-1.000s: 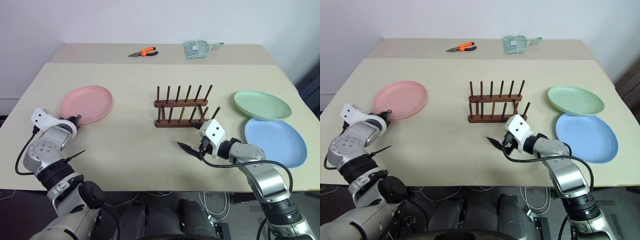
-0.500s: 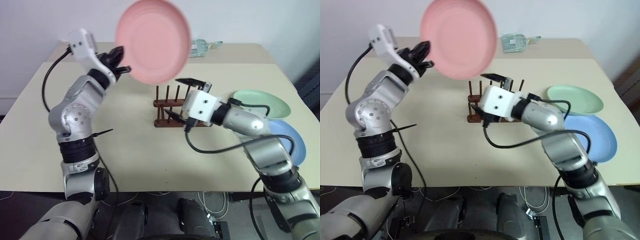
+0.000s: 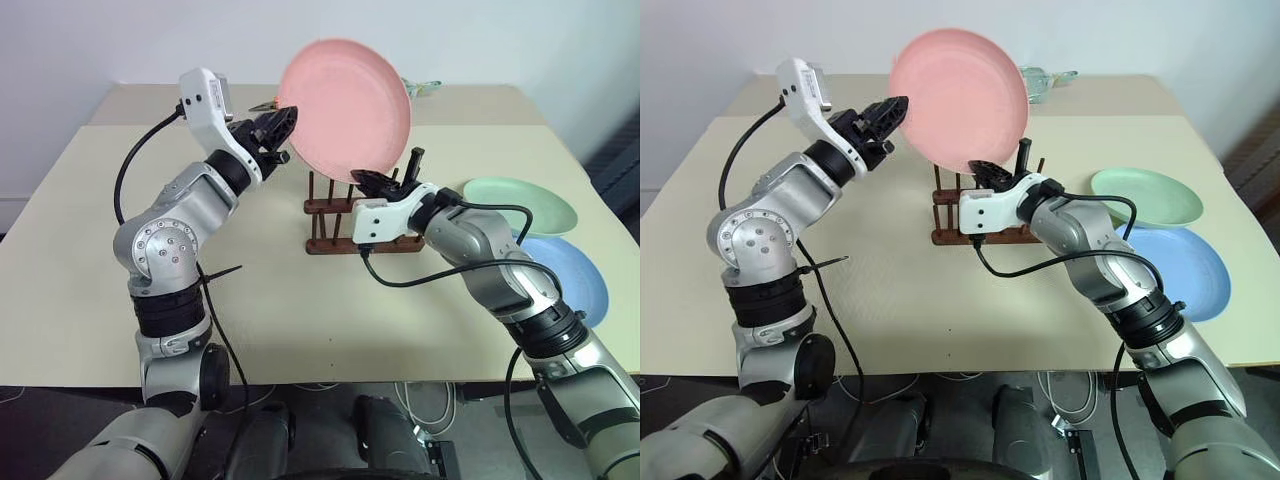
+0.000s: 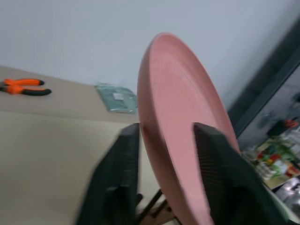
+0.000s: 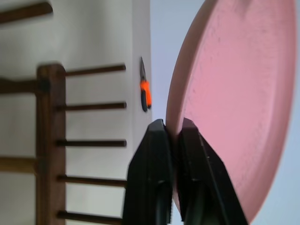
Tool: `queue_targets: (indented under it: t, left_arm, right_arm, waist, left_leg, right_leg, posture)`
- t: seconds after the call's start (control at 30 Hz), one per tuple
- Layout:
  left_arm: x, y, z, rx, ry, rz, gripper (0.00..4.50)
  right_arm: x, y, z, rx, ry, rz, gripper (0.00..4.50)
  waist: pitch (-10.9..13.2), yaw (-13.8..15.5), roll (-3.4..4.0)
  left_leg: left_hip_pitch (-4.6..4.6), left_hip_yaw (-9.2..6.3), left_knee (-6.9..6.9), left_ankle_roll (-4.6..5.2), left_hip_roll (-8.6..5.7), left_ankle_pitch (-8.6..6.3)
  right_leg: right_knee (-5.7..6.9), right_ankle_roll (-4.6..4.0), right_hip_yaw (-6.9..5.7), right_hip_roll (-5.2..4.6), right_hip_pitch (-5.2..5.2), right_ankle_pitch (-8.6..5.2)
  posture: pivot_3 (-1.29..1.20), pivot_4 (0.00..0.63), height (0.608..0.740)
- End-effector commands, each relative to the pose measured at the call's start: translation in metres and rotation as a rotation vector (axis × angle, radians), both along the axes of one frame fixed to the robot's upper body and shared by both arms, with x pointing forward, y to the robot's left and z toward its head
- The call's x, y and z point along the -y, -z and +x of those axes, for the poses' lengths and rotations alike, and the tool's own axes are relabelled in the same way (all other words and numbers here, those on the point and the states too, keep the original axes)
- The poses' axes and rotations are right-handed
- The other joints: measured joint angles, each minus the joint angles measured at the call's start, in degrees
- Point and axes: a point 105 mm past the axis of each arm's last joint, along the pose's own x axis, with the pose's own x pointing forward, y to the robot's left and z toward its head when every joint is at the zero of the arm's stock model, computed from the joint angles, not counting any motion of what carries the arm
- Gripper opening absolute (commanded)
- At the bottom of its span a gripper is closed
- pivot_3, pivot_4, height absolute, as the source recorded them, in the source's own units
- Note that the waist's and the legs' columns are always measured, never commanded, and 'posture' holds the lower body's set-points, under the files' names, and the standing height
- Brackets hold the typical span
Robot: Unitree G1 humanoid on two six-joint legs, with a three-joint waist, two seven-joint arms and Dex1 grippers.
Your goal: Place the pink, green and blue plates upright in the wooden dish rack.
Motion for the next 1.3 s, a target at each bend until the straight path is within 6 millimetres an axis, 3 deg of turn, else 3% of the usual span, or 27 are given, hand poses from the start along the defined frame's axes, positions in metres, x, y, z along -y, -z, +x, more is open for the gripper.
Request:
queue_targets:
  t: [0.03,0.07,0.13,0.2,0.27,0.33,0.43,0.5,0.57,0.77,1.13,1.23,1.3]
  left_arm:
    - [-0.018,-0.032,0.0,0.082,-0.056,-0.158,3.58]
    - [-0.028,-0.038,0.003,0.095,-0.089,-0.211,3.58]
    - [-0.054,-0.034,0.015,0.091,-0.208,-0.219,3.58]
    - [-0.07,-0.017,0.024,0.106,-0.321,-0.035,3.58]
    - [-0.068,0.001,0.024,0.144,-0.311,0.161,3.58]
    - [-0.053,0.024,0.01,0.185,-0.145,0.283,3.58]
    - [-0.033,0.061,-0.023,0.203,0.143,0.421,3.58]
    - [-0.026,0.086,-0.043,0.179,0.3,0.517,3.58]
    - [-0.022,0.097,-0.059,0.175,0.411,0.553,3.58]
    - [-0.007,0.097,-0.081,0.192,0.554,0.555,3.58]
    - [0.016,0.096,-0.09,0.207,0.59,0.5,3.58]
    - [0.019,0.097,-0.092,0.203,0.596,0.495,3.64]
    - [0.019,0.098,-0.093,0.201,0.598,0.492,3.64]
  right_arm:
    - [0.006,-0.03,-0.007,0.104,-0.003,0.089,0.0]
    - [0.01,-0.035,-0.008,0.1,0.0,0.145,0.0]
    - [0.02,-0.049,-0.013,-0.002,-0.015,0.421,0.0]
    - [0.029,-0.056,-0.023,-0.169,-0.082,0.661,0.0]
    - [0.035,-0.062,-0.035,-0.327,-0.174,0.861,0.0]
    - [0.045,-0.067,-0.05,-0.516,-0.285,1.081,0.0]
    - [0.056,-0.071,-0.069,-0.685,-0.396,1.243,0.0]
    - [0.061,-0.068,-0.074,-0.754,-0.405,1.277,0.0]
    - [0.064,-0.063,-0.077,-0.8,-0.389,1.287,0.0]
    - [0.076,-0.052,-0.068,-0.87,-0.326,1.357,0.0]
    - [0.097,-0.019,-0.032,-0.921,-0.2,1.41,0.0]
    - [0.105,-0.027,-0.028,-0.839,-0.179,1.386,1.08]
    - [0.113,-0.039,-0.028,-0.752,-0.169,1.376,2.12]
  waist:
    - [0.0,0.1,-0.01]
    - [0.0,0.1,-0.03]
    - [0.0,0.0,-0.03]
    - [0.0,-0.2,0.04]
    - [0.0,-0.3,0.09]
    - [0.0,-0.1,0.11]
    - [0.1,0.2,0.17]
    - [0.1,0.0,0.23]
    - [0.2,-0.1,0.37]
    - [0.3,0.0,0.54]
    - [0.3,0.0,0.56]
    - [0.3,0.0,0.6]
    - [0.3,0.0,0.6]
  left_leg:
    - [0.0,-0.01,0.0,0.0,0.0,0.0]
    - [-0.01,-0.01,0.01,0.0,0.0,0.0]
    - [0.0,-0.02,-0.01,0.0,0.0,0.0]
    - [0.05,-0.01,-0.04,-0.01,0.03,0.0]
    - [0.09,0.02,-0.09,0.0,0.04,0.0]
    - [0.06,0.01,-0.08,0.02,0.03,0.0]
    - [-0.02,-0.06,-0.05,0.1,0.02,-0.05]
    - [-0.03,-0.05,-0.1,0.13,0.05,-0.07]
    - [-0.02,-0.02,-0.11,0.14,0.07,-0.08]
    - [-0.01,0.04,-0.08,0.15,0.12,-0.08]
    - [0.01,0.08,-0.05,0.18,0.09,-0.08]
    - [0.0,0.08,-0.05,0.18,0.09,-0.08]
    - [-0.01,0.08,-0.05,0.18,0.08,-0.08]
  right_leg:
    - [-0.01,0.0,0.0,0.0,0.01,0.0]
    - [-0.01,0.0,-0.01,0.0,0.01,0.0]
    - [-0.02,0.0,-0.01,0.01,0.02,0.0]
    - [-0.04,-0.02,0.03,0.04,0.03,0.01]
    - [-0.04,-0.03,0.08,0.08,0.04,0.02]
    - [-0.05,-0.04,0.09,0.08,0.03,0.02]
    - [-0.13,-0.08,0.03,0.03,0.06,0.02]
    - [-0.2,-0.27,0.04,0.02,0.05,-0.06]
    - [-0.2,-0.33,0.04,0.03,0.02,-0.06]
    - [-0.21,-0.37,0.04,0.03,0.04,-0.07]
    - [-0.24,-0.24,0.05,0.03,0.07,0.01]
    - [-0.23,-0.17,0.05,0.03,0.06,0.05]
    - [-0.24,-0.17,0.05,0.03,0.06,0.05]
  posture:
    - [0.0,0.15,0.74]
    - [0.0,0.15,0.74]
    - [0.0,0.15,0.74]
    - [0.0,0.15,0.74]
    - [0.0,0.15,0.74]
    - [0.0,0.15,0.74]
    - [0.0,0.15,0.74]
    - [0.0,0.15,0.74]
    - [0.0,0.15,0.74]
    - [0.0,0.15,0.74]
    - [0.0,0.15,0.74]
    - [0.0,0.15,0.74]
    - [0.0,0.15,0.74]
